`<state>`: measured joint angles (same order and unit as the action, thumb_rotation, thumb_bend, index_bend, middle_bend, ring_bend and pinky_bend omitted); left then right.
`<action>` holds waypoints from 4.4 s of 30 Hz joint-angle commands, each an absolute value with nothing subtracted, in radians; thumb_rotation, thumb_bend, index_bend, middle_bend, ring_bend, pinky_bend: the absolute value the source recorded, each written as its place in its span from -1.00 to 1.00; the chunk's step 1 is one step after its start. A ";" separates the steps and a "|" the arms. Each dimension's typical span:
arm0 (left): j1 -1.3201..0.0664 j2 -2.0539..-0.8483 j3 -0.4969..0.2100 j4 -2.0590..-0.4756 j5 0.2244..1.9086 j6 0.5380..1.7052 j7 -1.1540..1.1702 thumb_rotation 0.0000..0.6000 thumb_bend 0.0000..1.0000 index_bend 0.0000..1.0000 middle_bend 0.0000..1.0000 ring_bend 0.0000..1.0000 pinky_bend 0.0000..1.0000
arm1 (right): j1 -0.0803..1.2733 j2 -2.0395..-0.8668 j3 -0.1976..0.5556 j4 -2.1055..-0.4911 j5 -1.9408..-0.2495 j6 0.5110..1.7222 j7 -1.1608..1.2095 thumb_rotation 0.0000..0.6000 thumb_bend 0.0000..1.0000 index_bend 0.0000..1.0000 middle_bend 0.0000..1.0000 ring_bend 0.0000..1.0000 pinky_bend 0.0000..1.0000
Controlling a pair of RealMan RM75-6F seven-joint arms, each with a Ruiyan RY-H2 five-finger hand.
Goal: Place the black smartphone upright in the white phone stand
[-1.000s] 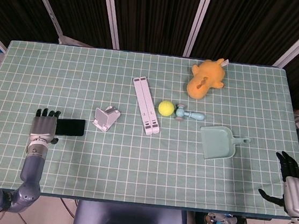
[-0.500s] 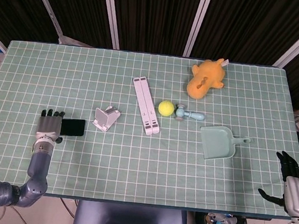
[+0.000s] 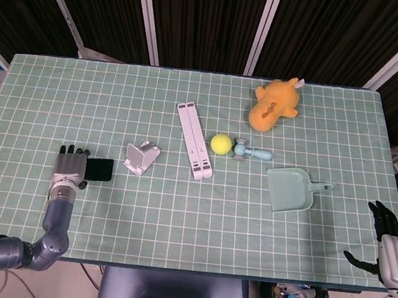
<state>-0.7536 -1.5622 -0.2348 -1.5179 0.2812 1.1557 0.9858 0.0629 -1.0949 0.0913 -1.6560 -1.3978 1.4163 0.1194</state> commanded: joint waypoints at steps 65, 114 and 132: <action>-0.782 -1.588 -0.214 -1.461 0.288 1.133 0.868 1.00 -0.21 -0.06 0.02 -0.82 -0.98 | 0.060 -1.095 0.093 -1.663 -1.394 1.418 0.125 1.00 -0.81 -1.00 -1.00 -1.00 -0.60; -0.590 -1.770 -0.449 -1.851 0.663 1.532 0.134 1.00 -0.19 -0.03 0.11 -0.72 -0.88 | 0.060 -1.091 0.092 -1.665 -1.398 1.415 0.158 1.00 -0.80 -1.00 -1.00 -1.00 -0.60; -0.535 -1.858 -0.533 -1.811 0.668 1.569 0.065 1.00 -0.19 -0.04 0.11 -0.73 -0.88 | 0.060 -1.089 0.089 -1.668 -1.405 1.414 0.165 1.00 -0.80 -1.00 -1.00 -1.00 -0.60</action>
<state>-0.5398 -1.8525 -0.5255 -1.8146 0.6736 1.5708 0.0709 0.0596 -1.0892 0.0892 -1.6675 -1.4046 1.4144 0.1652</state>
